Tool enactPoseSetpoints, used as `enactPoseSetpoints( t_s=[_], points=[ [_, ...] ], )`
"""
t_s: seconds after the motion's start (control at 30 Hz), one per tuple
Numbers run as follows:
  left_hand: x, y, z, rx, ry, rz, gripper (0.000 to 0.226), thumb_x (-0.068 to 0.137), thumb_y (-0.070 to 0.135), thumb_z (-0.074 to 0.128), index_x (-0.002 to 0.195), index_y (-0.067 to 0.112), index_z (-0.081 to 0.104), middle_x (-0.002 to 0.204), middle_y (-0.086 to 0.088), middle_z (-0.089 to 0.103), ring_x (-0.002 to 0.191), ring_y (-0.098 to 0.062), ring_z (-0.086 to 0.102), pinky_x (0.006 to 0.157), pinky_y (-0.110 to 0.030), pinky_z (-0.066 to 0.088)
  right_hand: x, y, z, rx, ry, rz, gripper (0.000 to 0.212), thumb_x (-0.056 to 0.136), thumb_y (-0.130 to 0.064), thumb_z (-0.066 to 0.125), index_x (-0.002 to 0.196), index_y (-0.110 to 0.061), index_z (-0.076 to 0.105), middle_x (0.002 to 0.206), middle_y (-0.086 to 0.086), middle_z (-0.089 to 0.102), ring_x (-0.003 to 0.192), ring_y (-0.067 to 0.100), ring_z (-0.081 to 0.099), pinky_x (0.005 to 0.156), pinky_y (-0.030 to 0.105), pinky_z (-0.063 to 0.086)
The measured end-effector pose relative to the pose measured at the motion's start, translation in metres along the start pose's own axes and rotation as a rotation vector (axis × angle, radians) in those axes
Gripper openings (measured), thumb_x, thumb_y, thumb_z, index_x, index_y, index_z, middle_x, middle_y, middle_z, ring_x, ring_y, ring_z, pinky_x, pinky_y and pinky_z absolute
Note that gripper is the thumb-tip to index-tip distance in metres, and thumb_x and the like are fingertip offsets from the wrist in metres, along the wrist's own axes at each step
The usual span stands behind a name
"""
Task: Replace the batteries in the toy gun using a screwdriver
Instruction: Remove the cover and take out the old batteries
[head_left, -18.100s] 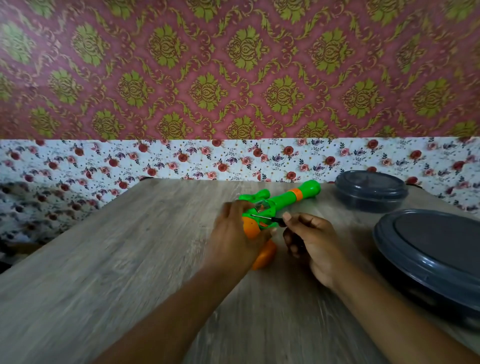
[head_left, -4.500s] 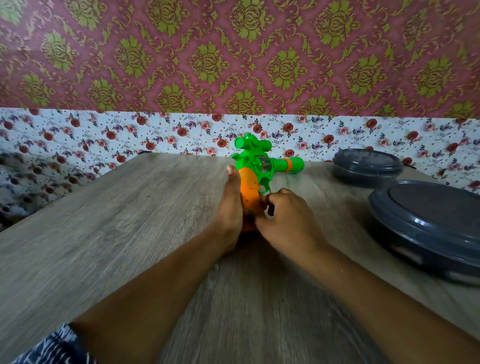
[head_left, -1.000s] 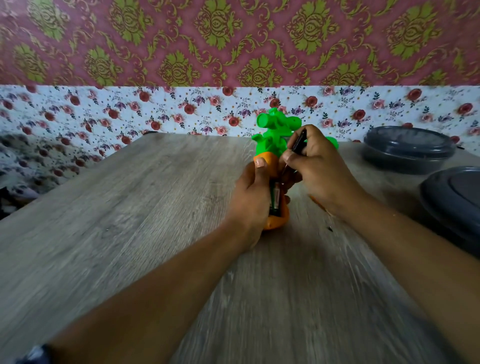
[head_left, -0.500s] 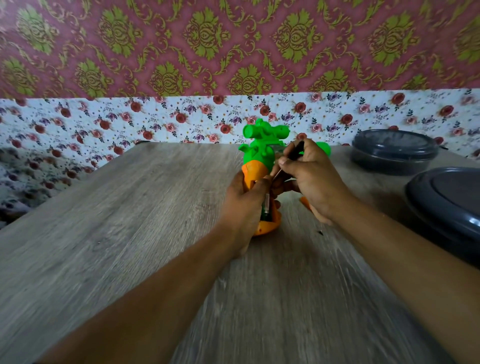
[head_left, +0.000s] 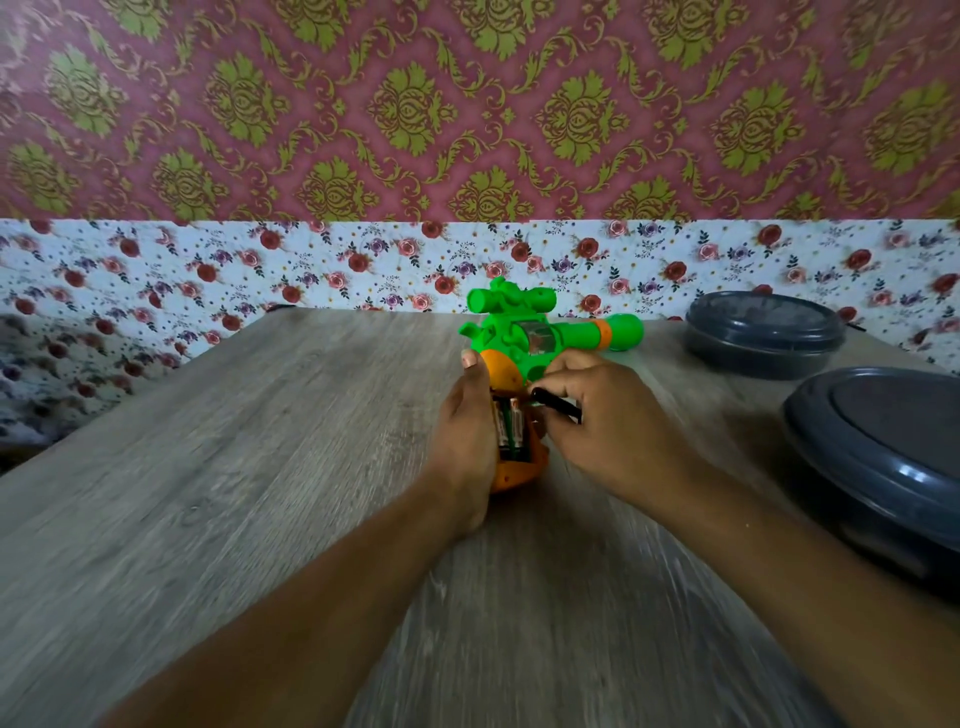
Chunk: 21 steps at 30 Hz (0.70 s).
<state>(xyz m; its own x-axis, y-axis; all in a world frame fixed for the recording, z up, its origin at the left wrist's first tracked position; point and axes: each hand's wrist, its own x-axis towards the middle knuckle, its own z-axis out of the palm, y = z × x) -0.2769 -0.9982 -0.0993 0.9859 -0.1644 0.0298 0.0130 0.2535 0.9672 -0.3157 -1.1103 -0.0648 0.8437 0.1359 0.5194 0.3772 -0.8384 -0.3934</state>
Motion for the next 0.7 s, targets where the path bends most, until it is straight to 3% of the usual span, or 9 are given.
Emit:
enactPoseSetpoints(
  t_s=[0.07,0.2,0.33,0.47,0.57,0.7],
  points=[
    [-0.001,0.000,0.000,0.022,0.001,0.022,0.052,0.095,0.055,0.028,0.117,0.018,0.057,0.101,-0.015,0.070,0.087,-0.027,0.069,0.072,-0.037,0.057,0.000,-0.001,-0.001,-0.037,-0.005,-0.015,0.018,0.083,-0.011,0.057,0.095,-0.011,0.070,0.091,0.003,0.058,0.085,0.021,0.056,0.070,0.034,0.046],
    [0.000,-0.004,0.001,0.056,-0.011,0.064,0.034,0.101,0.040,0.029,0.097,0.024,0.059,0.081,-0.005,0.068,0.061,-0.011,0.067,0.057,-0.025,0.054,0.000,-0.001,0.000,-0.080,0.054,-0.035,0.014,0.086,-0.016,0.058,0.090,-0.005,0.065,0.095,0.007,0.057,0.086,0.025,0.056,0.069,0.033,0.042],
    [0.004,-0.005,0.001,0.023,0.018,-0.022,0.042,0.099,0.037,0.029,0.118,0.013,0.058,0.105,-0.023,0.068,0.077,-0.028,0.067,0.060,-0.031,0.052,-0.001,-0.005,0.005,-0.123,0.083,-0.036,0.016,0.088,-0.019,0.056,0.092,-0.004,0.061,0.110,0.012,0.056,0.095,0.027,0.055,0.070,0.028,0.033],
    [0.009,-0.006,-0.001,0.021,0.073,-0.049,0.042,0.098,0.036,0.029,0.116,0.012,0.058,0.097,-0.021,0.068,0.075,-0.029,0.065,0.061,-0.030,0.050,-0.001,-0.008,0.000,-0.097,0.138,-0.016,0.016,0.083,-0.023,0.064,0.085,-0.008,0.061,0.096,0.007,0.059,0.088,0.025,0.056,0.070,0.032,0.042],
    [0.012,-0.009,-0.001,0.036,0.075,-0.059,0.043,0.096,0.039,0.030,0.114,0.014,0.060,0.104,-0.021,0.068,0.086,-0.033,0.068,0.069,-0.036,0.053,-0.004,-0.011,0.005,-0.036,0.138,0.045,0.010,0.079,-0.021,0.068,0.082,-0.014,0.061,0.088,0.005,0.067,0.085,0.022,0.060,0.070,0.031,0.045],
    [0.009,-0.006,0.000,0.008,0.062,-0.065,0.041,0.099,0.038,0.029,0.114,0.011,0.056,0.077,-0.012,0.066,0.060,-0.022,0.064,0.064,-0.033,0.051,0.004,-0.003,-0.012,0.168,0.175,0.230,0.009,0.080,-0.013,0.068,0.077,-0.006,0.062,0.078,0.007,0.067,0.073,0.015,0.058,0.059,0.018,0.039]
  ],
)
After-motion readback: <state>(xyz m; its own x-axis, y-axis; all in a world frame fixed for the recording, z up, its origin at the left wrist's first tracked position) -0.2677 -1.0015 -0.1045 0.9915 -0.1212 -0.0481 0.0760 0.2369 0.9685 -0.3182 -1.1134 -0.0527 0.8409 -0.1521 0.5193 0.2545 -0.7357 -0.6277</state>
